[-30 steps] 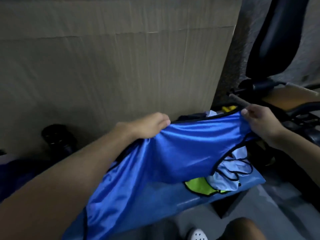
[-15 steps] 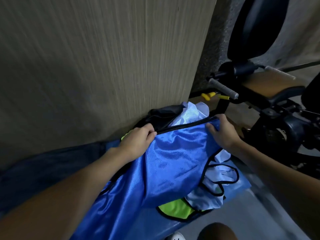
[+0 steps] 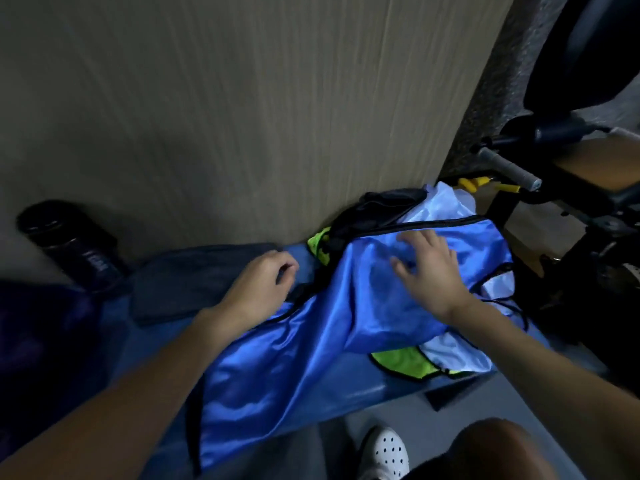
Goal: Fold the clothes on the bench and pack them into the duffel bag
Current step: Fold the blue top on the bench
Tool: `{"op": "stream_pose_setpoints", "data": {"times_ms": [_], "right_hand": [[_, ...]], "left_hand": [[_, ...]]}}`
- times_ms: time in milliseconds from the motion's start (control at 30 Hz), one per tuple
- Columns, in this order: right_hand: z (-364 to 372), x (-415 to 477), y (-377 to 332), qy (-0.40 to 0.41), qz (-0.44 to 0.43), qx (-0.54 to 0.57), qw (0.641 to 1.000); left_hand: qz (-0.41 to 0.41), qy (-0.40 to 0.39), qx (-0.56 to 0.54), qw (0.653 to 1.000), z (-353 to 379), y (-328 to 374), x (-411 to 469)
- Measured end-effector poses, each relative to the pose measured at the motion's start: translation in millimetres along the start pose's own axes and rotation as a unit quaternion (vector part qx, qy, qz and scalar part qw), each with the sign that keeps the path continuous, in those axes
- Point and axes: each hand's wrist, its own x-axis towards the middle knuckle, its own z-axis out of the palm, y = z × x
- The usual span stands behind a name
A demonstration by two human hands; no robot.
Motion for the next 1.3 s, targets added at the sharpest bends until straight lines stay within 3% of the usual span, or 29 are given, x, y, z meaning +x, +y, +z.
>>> {"op": "stream_pose_setpoints", "data": {"times_ms": [200,333,533,667,900,1133,1300], "right_hand": [[51.7,-35.5,-70.5,-0.069,-0.148,0.085,0.983],[85.9,-49.8,-89.0,-0.076,-0.236,-0.014,0.969],[128.5,-42.5,-118.6,-0.103,-0.306,-0.087,0.942],[143.6,-35.5,-129.5,-0.147,-0.332,-0.135,0.922],[144.2,-36.4,-130.6,-0.18,-0.337,-0.082,0.92],[137.1,-51.1,-143.1,-0.17,-0.361,-0.046,0.916],[118.4,-68.5,-130.9,-0.236,-0.371,-0.035,0.897]], "left_hand": [[-0.11,0.021,0.005,0.994,-27.3,-65.5,-84.2],[-0.164,0.024,0.009,0.986,-20.6,-91.8,-122.2],[-0.136,0.021,0.03,0.99,-13.3,-98.2,-124.6],[-0.17,-0.009,0.016,0.985,-16.0,-102.3,-124.9],[-0.158,-0.007,-0.003,0.987,-25.5,-96.8,-129.9],[-0.153,0.016,-0.13,0.98,-35.2,-86.7,-134.7],[-0.252,0.038,-0.031,0.966,-28.7,-108.9,-124.7]]}}
